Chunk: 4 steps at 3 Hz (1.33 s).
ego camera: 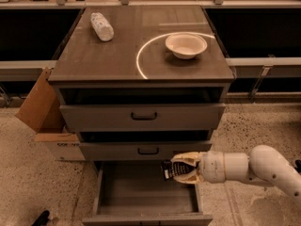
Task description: Pick rxbar chocolate from bottom drawer and place on counter
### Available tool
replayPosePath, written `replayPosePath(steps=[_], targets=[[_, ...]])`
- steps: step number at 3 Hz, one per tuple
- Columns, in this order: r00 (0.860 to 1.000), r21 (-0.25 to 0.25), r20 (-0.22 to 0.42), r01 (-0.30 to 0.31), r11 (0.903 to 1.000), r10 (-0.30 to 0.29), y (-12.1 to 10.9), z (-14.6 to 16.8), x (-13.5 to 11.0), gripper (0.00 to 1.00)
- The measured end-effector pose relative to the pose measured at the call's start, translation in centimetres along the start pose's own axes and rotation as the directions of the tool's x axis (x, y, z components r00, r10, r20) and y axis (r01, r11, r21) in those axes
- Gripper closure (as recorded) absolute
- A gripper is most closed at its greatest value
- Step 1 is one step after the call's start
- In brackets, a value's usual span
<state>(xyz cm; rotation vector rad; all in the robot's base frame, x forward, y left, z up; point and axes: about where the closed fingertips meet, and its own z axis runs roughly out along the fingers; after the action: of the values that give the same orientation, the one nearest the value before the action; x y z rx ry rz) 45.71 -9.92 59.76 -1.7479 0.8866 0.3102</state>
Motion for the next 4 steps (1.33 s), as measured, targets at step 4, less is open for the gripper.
replayPosePath(steps=[4], targets=[[0.978, 0.050, 0.029, 0.204, 0.9776, -0.206, -14.4, -4.3, -5.9, 1.00]])
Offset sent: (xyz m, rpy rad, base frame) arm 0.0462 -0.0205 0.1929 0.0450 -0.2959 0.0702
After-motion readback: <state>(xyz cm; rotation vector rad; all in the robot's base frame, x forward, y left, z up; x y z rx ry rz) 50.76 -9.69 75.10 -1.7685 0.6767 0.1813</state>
